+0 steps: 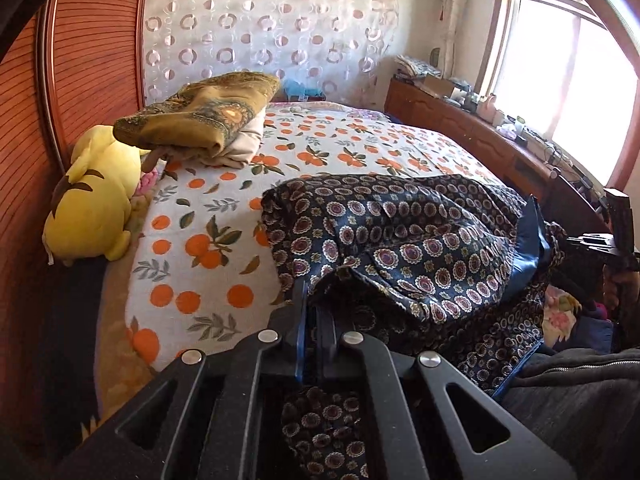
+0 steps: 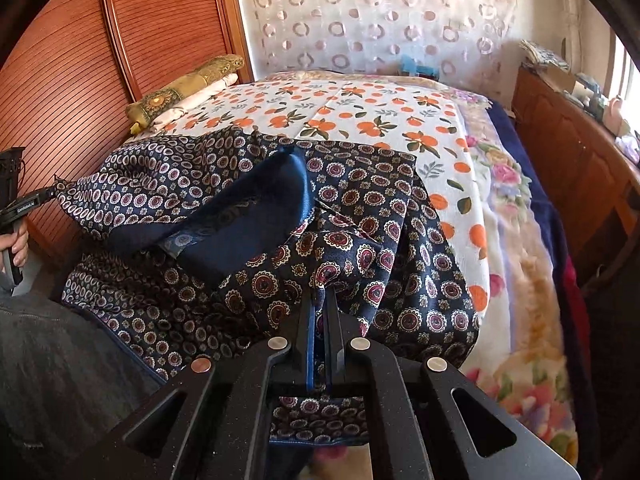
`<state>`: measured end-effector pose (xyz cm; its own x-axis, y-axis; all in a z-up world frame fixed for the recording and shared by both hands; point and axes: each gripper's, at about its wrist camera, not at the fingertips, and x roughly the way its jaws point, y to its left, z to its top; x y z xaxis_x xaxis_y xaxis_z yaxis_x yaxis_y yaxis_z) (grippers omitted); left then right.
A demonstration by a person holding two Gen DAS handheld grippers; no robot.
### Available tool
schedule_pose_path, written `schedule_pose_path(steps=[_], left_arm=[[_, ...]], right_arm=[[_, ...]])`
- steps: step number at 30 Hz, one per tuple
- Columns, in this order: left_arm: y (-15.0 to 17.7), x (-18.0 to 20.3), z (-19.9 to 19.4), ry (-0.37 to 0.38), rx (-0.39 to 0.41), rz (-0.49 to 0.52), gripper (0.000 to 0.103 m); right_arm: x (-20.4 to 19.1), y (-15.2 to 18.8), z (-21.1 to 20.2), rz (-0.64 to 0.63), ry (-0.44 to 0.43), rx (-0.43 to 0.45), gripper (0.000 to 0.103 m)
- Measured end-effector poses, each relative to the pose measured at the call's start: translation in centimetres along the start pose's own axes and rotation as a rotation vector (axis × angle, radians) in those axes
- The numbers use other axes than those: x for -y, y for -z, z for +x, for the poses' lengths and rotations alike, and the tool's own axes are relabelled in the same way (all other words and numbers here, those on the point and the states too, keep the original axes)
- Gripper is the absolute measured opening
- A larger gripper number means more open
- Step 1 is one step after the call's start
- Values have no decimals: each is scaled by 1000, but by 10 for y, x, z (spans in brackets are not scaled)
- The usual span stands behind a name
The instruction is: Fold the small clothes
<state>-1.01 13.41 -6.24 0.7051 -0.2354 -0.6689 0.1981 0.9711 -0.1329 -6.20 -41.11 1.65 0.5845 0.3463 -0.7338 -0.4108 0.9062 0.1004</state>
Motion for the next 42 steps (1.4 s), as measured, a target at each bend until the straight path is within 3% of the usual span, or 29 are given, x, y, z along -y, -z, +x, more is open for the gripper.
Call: schedule_pose_path(steps=[3,5,6,7,11,13,15,17,28,34,39,40,42], left_arm=[[-4,1,-6,-2,14,9,4],[-7,1,-10,-14,19,14,19],[-8,1,-12,-21,28,16,34],[-9,1,-14,-19,34,16,41],[-16,-3,-19,-8,50,0,47],[-21,-3,-17,-17,54,4,68],[-26,-2,-14,-26,52,10,76],[-32,2,-12,-22,62,20,76],[-60,7,-19,1,136,16,76],[-66,-5,32,-1,56,-10,76],[-71,-7,74,16,-12,-24,76],[-73,-6,79,19,-20,-18,76],[-75,-3,88,12,-32,-8,76]], right_arm=[[3,-7,-10,0,6,18,2],[5,-5,-21,-4,17,33,7],[4,-4,-25,-8,24,42,8],[4,-2,-28,-13,29,48,9],[6,-2,-46,-27,53,83,15],[7,-3,-49,-22,69,97,23],[10,-7,-49,-17,83,108,32],[11,-10,-43,-11,97,117,39],[36,-50,23,79,91,124,47],[62,-69,75,191,120,54,47],[70,-81,98,231,79,26,47],[70,-83,101,227,74,25,46],[70,-86,107,213,50,23,27]])
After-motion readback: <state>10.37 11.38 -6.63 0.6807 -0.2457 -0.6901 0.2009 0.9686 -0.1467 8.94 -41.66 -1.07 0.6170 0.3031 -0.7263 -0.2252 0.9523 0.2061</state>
